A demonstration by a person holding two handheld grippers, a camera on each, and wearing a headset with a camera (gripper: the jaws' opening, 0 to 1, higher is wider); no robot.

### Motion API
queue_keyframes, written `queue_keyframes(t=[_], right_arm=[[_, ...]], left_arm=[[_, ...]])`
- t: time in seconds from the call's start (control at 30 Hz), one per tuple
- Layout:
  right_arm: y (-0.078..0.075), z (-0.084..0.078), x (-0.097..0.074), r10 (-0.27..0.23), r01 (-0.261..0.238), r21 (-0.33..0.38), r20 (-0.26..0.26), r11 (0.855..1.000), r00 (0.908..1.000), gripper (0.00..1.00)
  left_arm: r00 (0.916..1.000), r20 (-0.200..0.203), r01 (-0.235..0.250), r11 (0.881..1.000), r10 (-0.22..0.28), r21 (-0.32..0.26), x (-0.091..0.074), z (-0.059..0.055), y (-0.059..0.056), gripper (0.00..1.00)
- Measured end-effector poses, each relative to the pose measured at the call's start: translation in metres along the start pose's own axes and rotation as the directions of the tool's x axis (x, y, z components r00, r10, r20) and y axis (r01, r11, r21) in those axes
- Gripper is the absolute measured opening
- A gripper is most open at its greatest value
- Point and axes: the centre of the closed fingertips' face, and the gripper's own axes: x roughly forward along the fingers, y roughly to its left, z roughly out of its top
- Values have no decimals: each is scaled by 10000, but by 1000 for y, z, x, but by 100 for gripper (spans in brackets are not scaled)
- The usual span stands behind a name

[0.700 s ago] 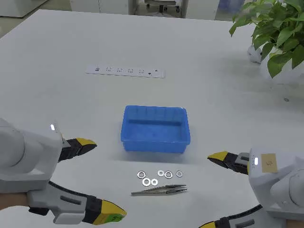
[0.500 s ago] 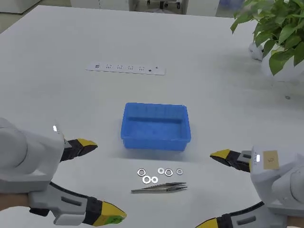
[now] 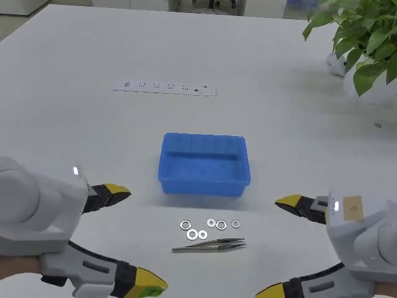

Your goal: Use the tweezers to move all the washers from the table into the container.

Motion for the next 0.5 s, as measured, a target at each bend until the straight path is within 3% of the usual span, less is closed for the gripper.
queue_keyframes(t=[0.27,0.4,0.5], right_arm=[[-3,-2,-1,-130,130,141,34,9998,9999,87],[-5,-1,-2,-180,179,141,74,9997,9998,87],[-6,1,-2,-200,199,111,83,9997,9998,87]], left_arm=[[9999,-105,-1,10000,2,62,-1,-2,-1,99],[9999,74,116,9999,-115,-54,0,2,-6,99],[9999,-47,138,9999,-138,64,1,0,-9,99]])
